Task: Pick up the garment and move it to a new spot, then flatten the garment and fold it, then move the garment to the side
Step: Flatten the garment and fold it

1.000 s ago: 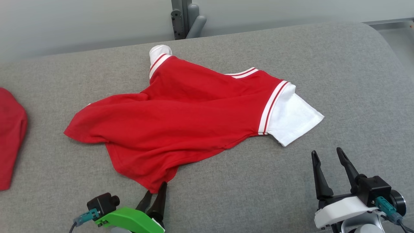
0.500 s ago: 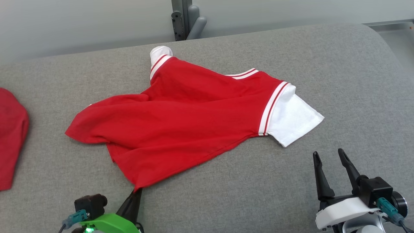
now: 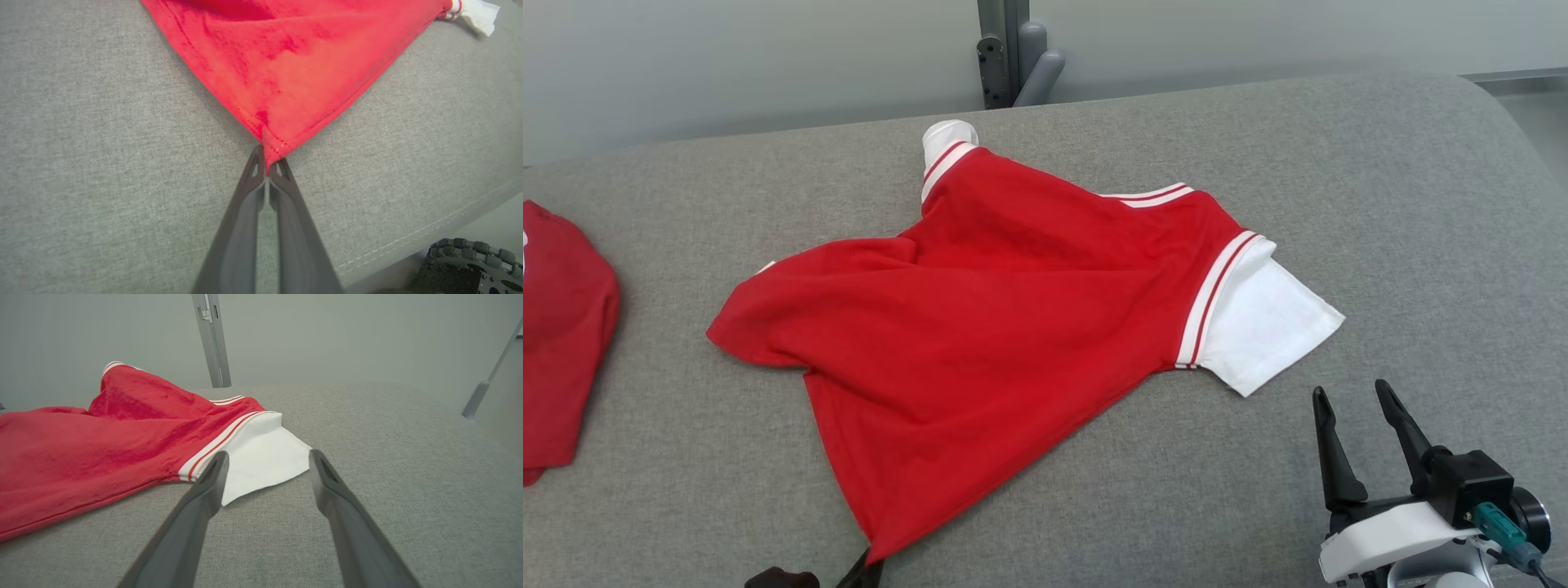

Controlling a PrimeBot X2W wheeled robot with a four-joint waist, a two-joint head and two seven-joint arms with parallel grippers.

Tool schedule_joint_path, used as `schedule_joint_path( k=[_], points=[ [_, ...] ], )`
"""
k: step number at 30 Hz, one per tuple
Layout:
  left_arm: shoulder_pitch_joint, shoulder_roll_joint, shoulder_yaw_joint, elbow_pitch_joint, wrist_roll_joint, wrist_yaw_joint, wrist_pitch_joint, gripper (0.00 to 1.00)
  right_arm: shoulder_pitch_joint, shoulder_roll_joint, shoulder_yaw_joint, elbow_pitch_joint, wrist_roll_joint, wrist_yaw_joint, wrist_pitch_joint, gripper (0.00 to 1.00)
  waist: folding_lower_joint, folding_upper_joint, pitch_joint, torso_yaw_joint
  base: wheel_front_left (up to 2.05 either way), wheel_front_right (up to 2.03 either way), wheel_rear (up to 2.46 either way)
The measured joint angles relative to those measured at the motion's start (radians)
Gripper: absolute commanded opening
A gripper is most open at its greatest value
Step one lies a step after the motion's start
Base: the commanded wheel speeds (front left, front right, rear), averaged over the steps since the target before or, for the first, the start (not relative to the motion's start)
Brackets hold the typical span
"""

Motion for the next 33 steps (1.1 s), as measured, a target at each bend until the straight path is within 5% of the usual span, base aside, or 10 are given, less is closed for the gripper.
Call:
schedule_joint_path(
  k=[3, 5, 6, 7, 15, 19, 33],
  points=[
    [0.013, -0.037, 0.012, 0.03, 0.016, 0.016, -0.018, 0.05, 0.003, 0.0, 0.0, 0.001, -0.004, 0.0, 0.0, 1.0, 0.0, 0.0, -0.007, 0.004, 0.0, 0.0, 0.0],
    [0.027, -0.061, 0.034, 0.042, 0.02, 0.023, -0.026, 0.28, 0.009, 0.0, -0.001, 0.002, -0.009, 0.0, 0.0, 1.0, 0.0, 0.0, -0.014, 0.005, 0.0, 0.0, 0.0],
    [0.035, -0.072, 0.044, 0.049, 0.021, 0.025, -0.027, 0.45, 0.012, 0.0, -0.003, 0.002, -0.013, 0.0, 0.0, 1.0, 0.0, 0.0, -0.018, 0.006, 0.0, 0.0, 0.0],
    [0.045, -0.081, 0.056, 0.056, 0.025, 0.027, -0.027, 1.0, 0.015, 0.0, -0.004, 0.004, -0.018, 0.0, 0.0, 1.0, 0.0, 0.0, -0.022, 0.007, 0.0, 0.0, 0.0],
    [0.188, -0.185, 0.293, 0.013, 0.128, 0.086, -0.03, 1.0, 0.043, 0.0, -0.033, 0.0, -0.042, 0.0, 0.0, 1.0, 0.0, 0.0, -0.076, 0.011, 0.0, 0.0, 0.0],
    [0.263, -0.252, 0.419, -0.039, 0.211, 0.075, -0.031, 1.0, 0.06, 0.0, -0.049, -0.01, -0.05, 0.0, 0.0, 1.0, 0.0, 0.0, -0.106, 0.017, 0.0, 0.0, 0.0],
    [0.3, -0.414, 0.617, -0.073, 0.467, -0.156, -0.031, 1.0, 0.081, 0.0, -0.104, 0.021, -0.075, 0.0, 0.0, 1.0, 0.0, 0.0, -0.176, 0.041, 0.0, 0.0, 0.0]
  ],
)
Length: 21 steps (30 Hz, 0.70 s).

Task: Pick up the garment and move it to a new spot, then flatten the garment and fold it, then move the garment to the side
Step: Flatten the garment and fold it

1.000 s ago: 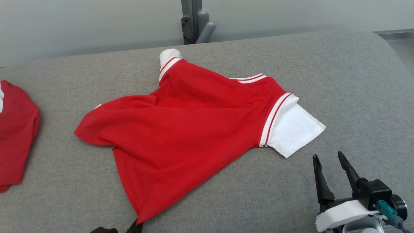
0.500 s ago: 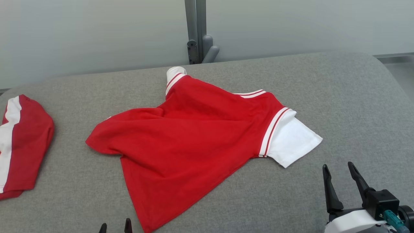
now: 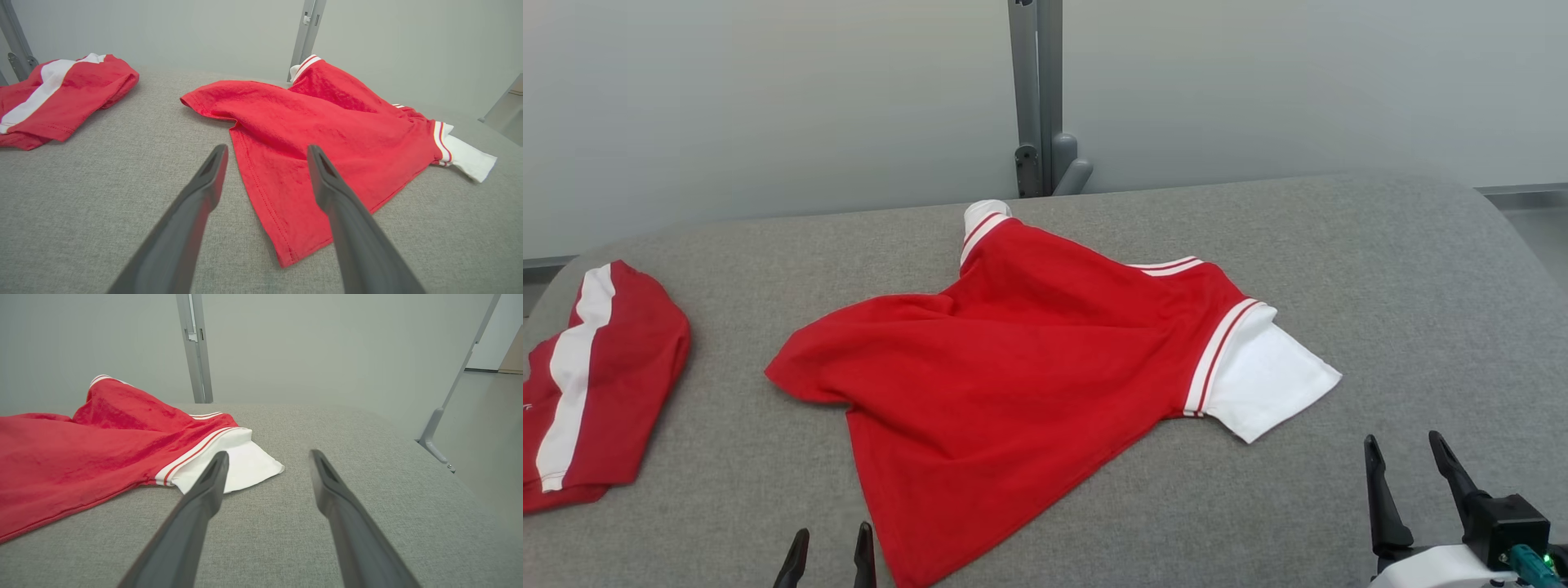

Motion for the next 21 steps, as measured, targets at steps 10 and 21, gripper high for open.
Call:
schedule_joint_path(
  k=[10, 21],
  points=[
    [0.009, -0.075, 0.114, 0.067, 0.097, -0.102, 0.0, 1.0, 0.0, 0.0, -0.017, 0.021, 0.015, 0.0, 0.0, 1.0, 0.0, 0.0, -0.003, -0.012, 0.0, 0.0, 0.0],
    [0.02, -0.121, 0.168, 0.117, 0.095, -0.156, 0.0, 1.0, -0.005, 0.0, 0.007, 0.035, 0.006, 0.0, 0.0, 1.0, 0.0, 0.0, -0.004, -0.007, 0.0, 0.0, 0.0]
  ],
)
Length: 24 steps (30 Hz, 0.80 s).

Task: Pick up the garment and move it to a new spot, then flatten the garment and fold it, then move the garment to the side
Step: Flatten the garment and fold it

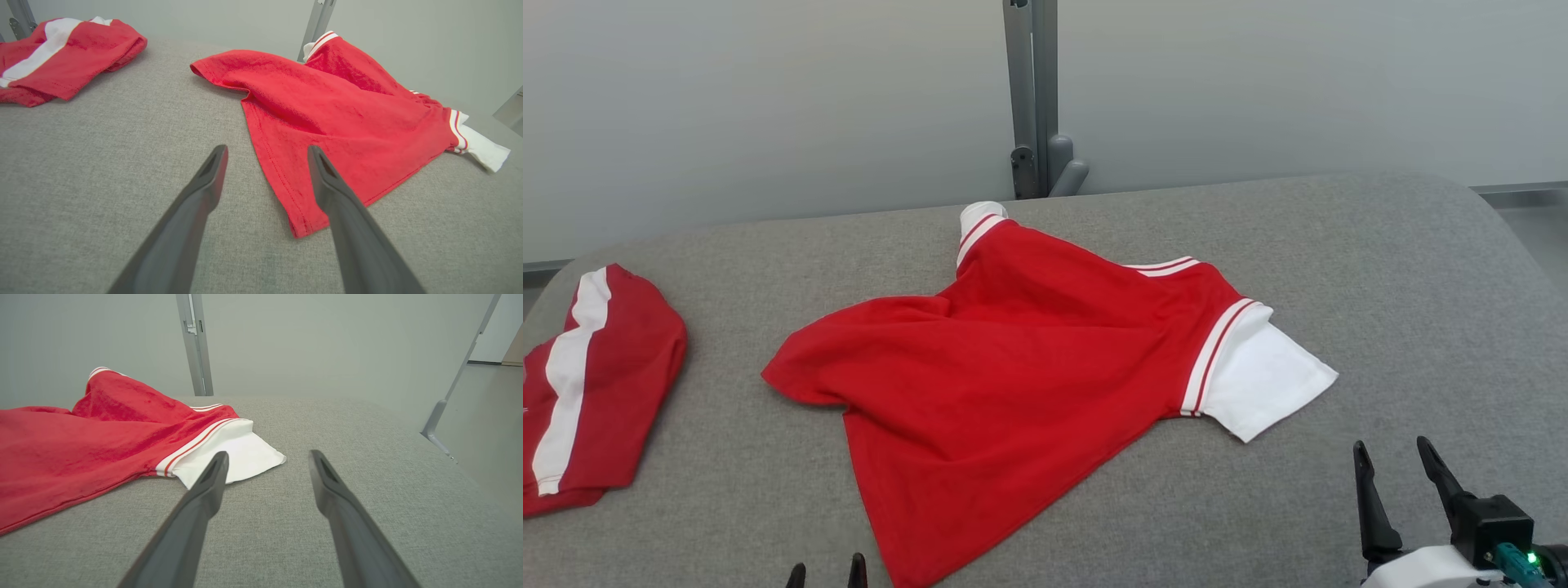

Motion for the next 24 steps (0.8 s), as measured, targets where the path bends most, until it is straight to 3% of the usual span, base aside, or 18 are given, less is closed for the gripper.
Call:
schedule_joint_path(
  k=[6, 16, 24],
  points=[
    [-0.023, -0.004, -0.049, 0.049, -0.094, -0.006, 0.057, 1.0, -0.097, -0.032, 0.019, 0.095, -0.052, 0.0, 0.013, 1.0, 0.0, 0.0, 0.017, 0.0, 0.0, 0.0, 0.0],
    [-0.128, -0.006, -0.152, -0.027, -0.182, 0.077, 0.301, 1.0, -0.366, -0.202, 0.089, 0.254, -0.058, 0.0, 0.231, 1.0, 0.0, 0.0, 0.099, 0.021, 0.0, 0.0, 0.0],
    [-0.203, -0.006, -0.19, -0.043, -0.174, 0.105, 0.378, 1.0, -0.555, -0.252, 0.149, 0.397, -0.021, 0.0, 0.303, 1.0, 0.0, 0.0, 0.205, 0.048, 0.0, 0.0, 0.0]
  ],
)
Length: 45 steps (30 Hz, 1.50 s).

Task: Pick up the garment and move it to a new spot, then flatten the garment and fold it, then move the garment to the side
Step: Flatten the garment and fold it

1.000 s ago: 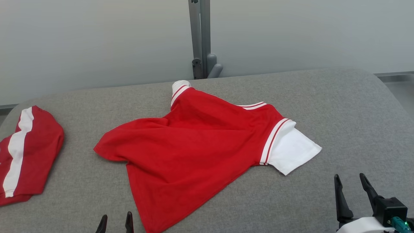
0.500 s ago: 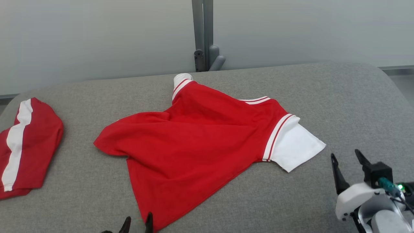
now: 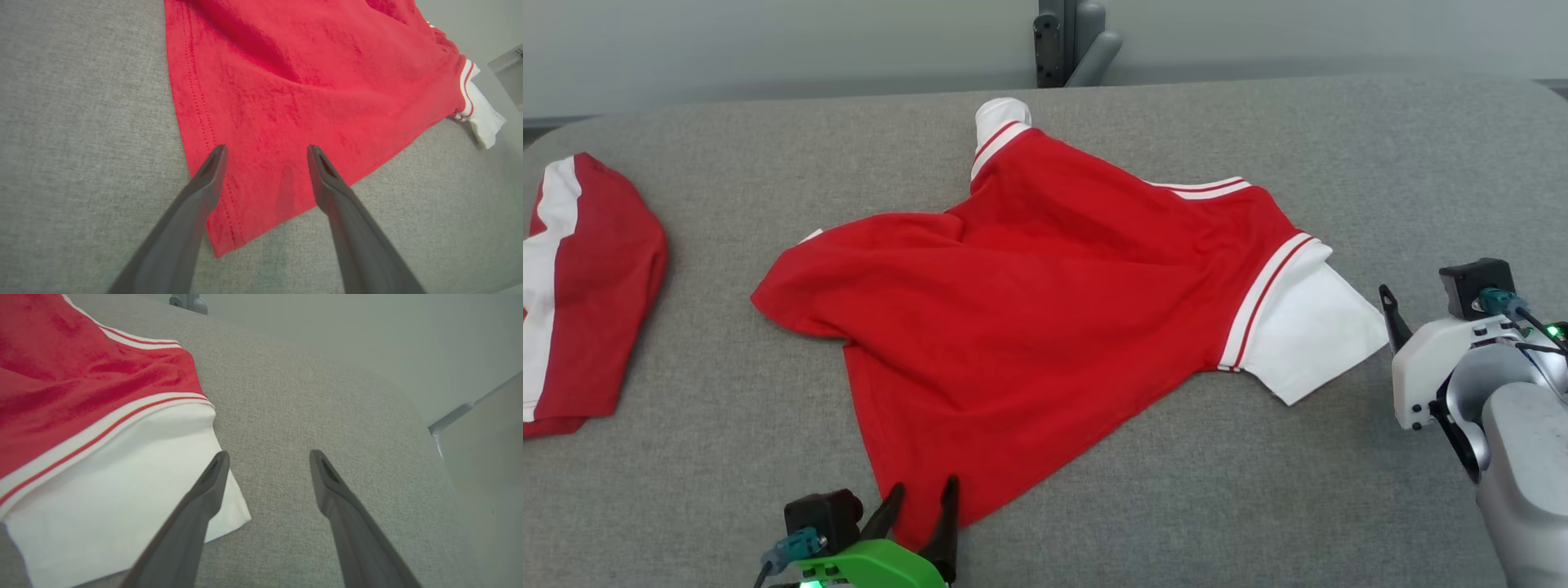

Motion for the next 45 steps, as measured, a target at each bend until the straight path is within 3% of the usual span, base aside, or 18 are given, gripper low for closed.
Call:
schedule_joint_path(
  k=[11, 26, 37, 38, 39, 40, 41, 45],
  points=[
    [0.019, 0.014, -0.029, -0.026, -0.006, -0.001, 0.055, 1.0, -0.046, -0.031, 0.092, 0.166, 0.077, 0.0, 0.022, 1.0, 0.0, 0.0, 0.078, 0.054, 0.0, 0.0, 0.0],
    [0.02, 0.032, -0.011, -0.028, -0.006, 0.03, 0.05, 1.0, -0.093, -0.047, 0.148, 0.221, 0.11, 0.0, -0.026, 1.0, 0.0, 0.0, 0.102, 0.049, 0.0, 0.0, 0.0],
    [0.015, 0.032, -0.023, -0.009, -0.053, 0.006, 0.056, 1.0, -0.121, -0.044, 0.165, 0.239, 0.122, -0.001, -0.044, 1.0, 0.0, 0.0, 0.123, 0.052, 0.0, 0.0, 0.0],
    [0.012, 0.031, -0.026, -0.005, -0.061, 0.003, 0.057, 0.76, -0.123, -0.044, 0.169, 0.24, 0.123, -0.001, -0.044, 0.72, 0.0, 0.0, 0.124, 0.051, 0.0, 0.0, 0.0],
    [0.009, 0.031, -0.029, -0.002, -0.065, -0.002, 0.057, 0.34, -0.125, -0.043, 0.17, 0.242, 0.126, -0.001, -0.04, 0.42, 0.0, 0.0, 0.126, 0.05, 0.0, 0.0, 0.0],
    [0.006, 0.031, -0.032, 0.003, -0.072, -0.006, 0.056, 0.0, -0.127, -0.041, 0.174, 0.244, 0.129, -0.001, -0.039, 0.25, 0.0, 0.0, 0.127, 0.048, 0.0, 0.0, 0.0],
    [0.002, 0.031, -0.038, 0.01, -0.076, -0.015, 0.056, 0.0, -0.129, -0.038, 0.179, 0.245, 0.133, -0.001, -0.036, 0.0, 0.0, 0.0, 0.128, 0.046, 0.0, 0.0, 0.0],
    [-0.002, 0.026, -0.058, 0.028, -0.102, -0.052, 0.063, 0.0, -0.137, -0.023, 0.21, 0.238, 0.198, -0.001, -0.012, 0.0, 0.0, 0.0, 0.124, 0.035, 0.0, 0.0, 0.0]
  ],
)
